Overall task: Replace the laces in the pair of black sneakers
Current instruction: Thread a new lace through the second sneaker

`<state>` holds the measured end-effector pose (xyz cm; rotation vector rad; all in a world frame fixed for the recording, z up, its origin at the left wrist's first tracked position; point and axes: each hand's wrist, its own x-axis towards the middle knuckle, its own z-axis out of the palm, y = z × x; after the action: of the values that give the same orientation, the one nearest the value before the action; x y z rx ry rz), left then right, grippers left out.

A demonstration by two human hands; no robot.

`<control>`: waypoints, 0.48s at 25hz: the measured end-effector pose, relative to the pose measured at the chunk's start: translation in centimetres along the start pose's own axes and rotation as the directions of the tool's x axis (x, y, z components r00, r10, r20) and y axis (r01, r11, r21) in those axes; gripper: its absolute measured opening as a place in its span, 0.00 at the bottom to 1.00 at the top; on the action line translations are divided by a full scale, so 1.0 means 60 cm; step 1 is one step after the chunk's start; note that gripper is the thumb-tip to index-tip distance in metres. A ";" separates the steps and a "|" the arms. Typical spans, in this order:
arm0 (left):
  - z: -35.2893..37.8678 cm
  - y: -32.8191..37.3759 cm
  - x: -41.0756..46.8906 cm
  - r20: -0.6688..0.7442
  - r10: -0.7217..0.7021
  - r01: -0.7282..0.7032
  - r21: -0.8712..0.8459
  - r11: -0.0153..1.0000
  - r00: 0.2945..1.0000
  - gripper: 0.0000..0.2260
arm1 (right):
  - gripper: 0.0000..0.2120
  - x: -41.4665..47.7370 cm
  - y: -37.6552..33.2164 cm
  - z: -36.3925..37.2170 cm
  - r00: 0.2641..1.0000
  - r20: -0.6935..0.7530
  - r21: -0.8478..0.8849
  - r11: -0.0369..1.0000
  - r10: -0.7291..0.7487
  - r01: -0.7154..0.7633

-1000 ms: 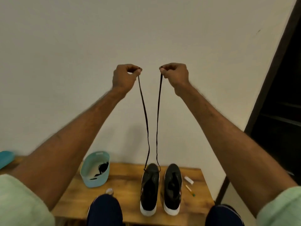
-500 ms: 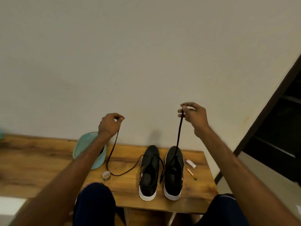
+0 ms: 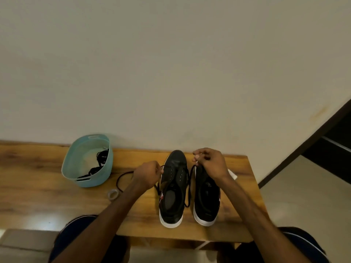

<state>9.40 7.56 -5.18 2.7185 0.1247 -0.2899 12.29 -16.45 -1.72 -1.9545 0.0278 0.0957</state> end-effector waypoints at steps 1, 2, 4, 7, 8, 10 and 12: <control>0.005 0.006 0.001 0.062 0.010 -0.006 -0.067 0.998 0.998 0.14 | 0.06 0.003 0.001 0.010 1.000 0.014 -0.043 0.999 -0.020 0.021; 0.008 0.014 -0.002 0.148 0.026 -0.005 -0.141 0.990 0.989 0.15 | 0.05 0.004 0.004 0.021 0.999 0.030 -0.080 0.996 -0.027 0.029; 0.023 0.023 -0.005 0.316 0.071 -0.015 -0.177 0.984 0.946 0.19 | 0.05 0.000 0.017 0.041 0.998 0.065 -0.109 0.994 0.003 0.004; 0.053 0.030 -0.016 0.311 0.072 -0.061 -0.045 0.997 0.948 0.23 | 0.05 -0.017 0.040 0.069 0.990 0.133 -0.182 0.983 0.040 -0.016; 0.060 0.030 -0.022 0.271 0.071 -0.063 -0.037 0.997 0.960 0.22 | 0.05 -0.025 0.041 0.075 0.983 0.178 -0.210 0.978 0.051 -0.012; 0.076 0.028 -0.046 0.245 0.033 -0.021 -0.051 0.998 0.969 0.22 | 0.06 -0.040 0.041 0.080 0.960 0.273 -0.275 0.961 0.063 0.015; 0.091 0.026 -0.076 0.277 -0.032 0.066 -0.114 0.991 0.960 0.23 | 0.06 -0.056 0.045 0.077 0.938 0.341 -0.338 0.939 0.059 0.064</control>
<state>4.13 3.72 -8.49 2.5266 0.1262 -0.6488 8.55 -13.29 -5.65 -2.2618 -0.2395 0.4715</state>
